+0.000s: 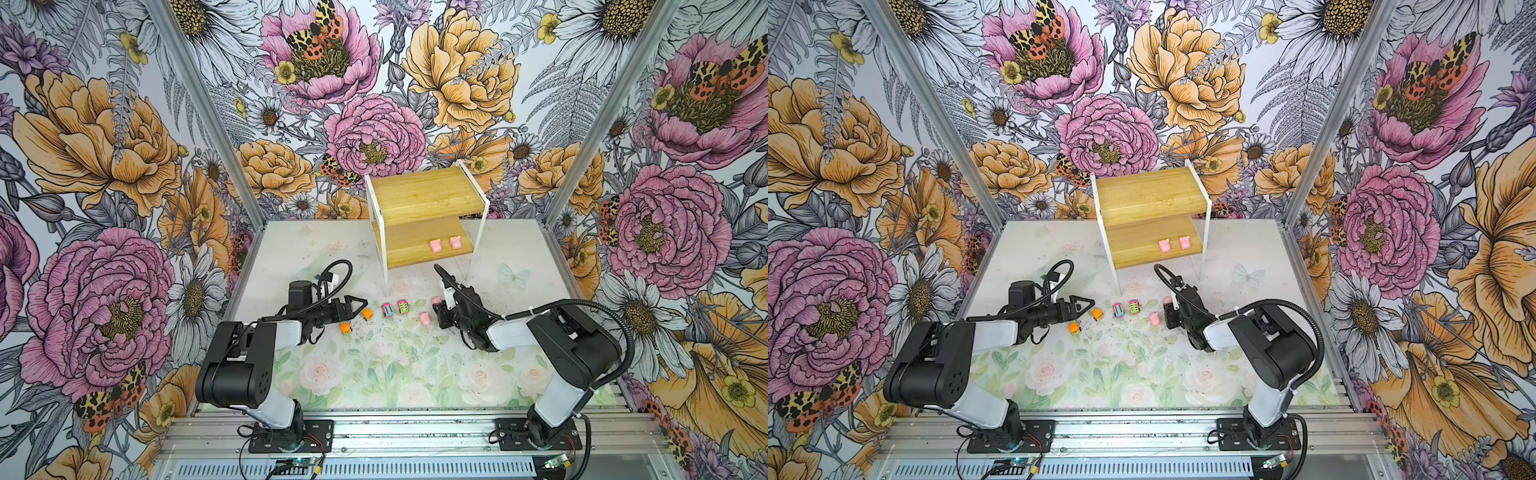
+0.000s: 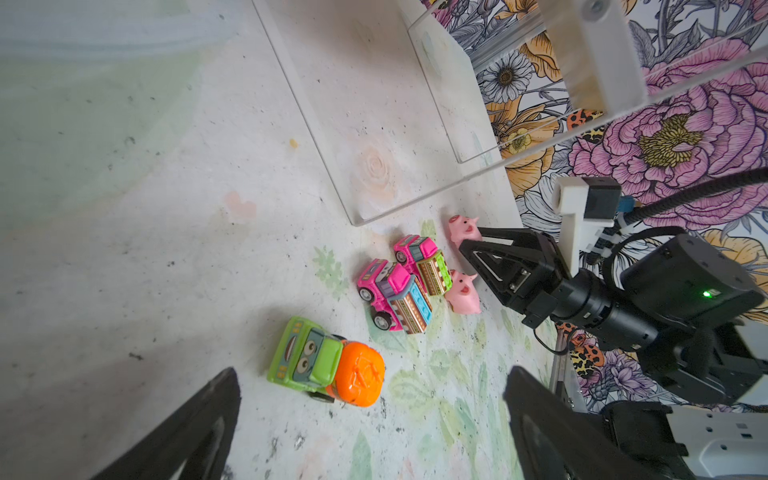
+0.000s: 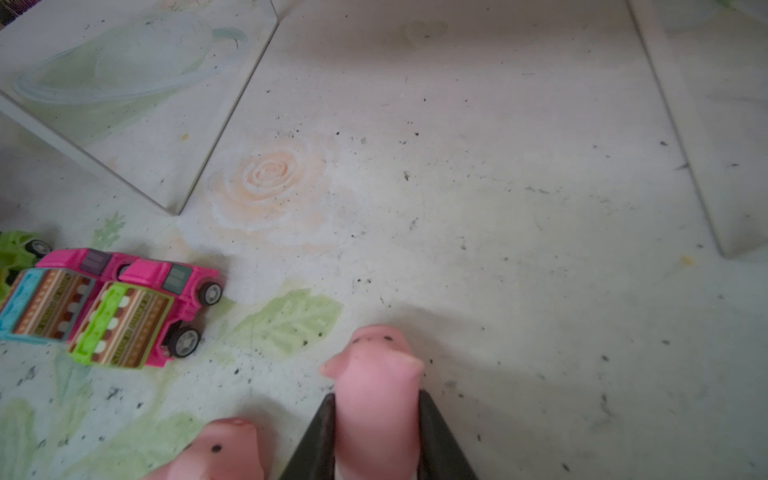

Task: Place and organize the plastic toys onto the shelf
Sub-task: 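Lift the pig with the right gripper onto the lower shelf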

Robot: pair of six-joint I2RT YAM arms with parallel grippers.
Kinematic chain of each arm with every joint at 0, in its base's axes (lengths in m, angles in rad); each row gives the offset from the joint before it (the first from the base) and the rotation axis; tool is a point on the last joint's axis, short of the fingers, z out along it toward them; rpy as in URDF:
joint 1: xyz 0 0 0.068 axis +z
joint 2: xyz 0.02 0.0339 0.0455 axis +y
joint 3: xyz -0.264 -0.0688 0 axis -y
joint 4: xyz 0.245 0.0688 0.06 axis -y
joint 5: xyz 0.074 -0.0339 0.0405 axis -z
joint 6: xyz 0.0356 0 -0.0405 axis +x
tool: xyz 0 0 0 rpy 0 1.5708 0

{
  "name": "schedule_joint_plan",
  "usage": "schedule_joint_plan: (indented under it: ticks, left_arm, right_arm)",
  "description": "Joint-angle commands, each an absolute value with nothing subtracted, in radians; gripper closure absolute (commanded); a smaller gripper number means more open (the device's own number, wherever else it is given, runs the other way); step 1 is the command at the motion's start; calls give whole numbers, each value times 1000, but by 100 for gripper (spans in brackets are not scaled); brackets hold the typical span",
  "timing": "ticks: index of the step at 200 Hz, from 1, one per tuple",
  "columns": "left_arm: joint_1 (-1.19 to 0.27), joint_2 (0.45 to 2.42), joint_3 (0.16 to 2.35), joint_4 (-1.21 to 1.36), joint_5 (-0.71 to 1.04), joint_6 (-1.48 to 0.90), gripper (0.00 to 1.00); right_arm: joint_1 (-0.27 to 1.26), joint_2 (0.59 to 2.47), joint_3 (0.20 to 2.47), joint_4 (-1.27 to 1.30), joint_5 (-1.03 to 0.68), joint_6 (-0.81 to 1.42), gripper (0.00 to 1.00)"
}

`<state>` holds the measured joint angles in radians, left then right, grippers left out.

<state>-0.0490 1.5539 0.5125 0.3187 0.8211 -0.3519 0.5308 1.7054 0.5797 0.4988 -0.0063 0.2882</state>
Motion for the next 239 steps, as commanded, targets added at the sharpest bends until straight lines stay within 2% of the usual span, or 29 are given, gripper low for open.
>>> schedule_joint_plan:
  ticks: [1,45,85,172,239]
  left_arm:
    - [-40,1565,534,334,835,-348,1]
    - [-38,1569,537,333,835,-350,1]
    - [-38,1574,538,331,835,-351,1]
    - [-37,1573,540,326,834,-350,1]
    - [-37,1576,541,324,834,-349,1]
  right_arm:
    - [536,1612,571,536,-15,310,68]
    - [578,1477,626,505,30,359,69]
    - [615,1450,750,427,81,359,68]
    - [637,1631,1054,288,177,399,67]
    - [646,1703,1088,308,244,438,68]
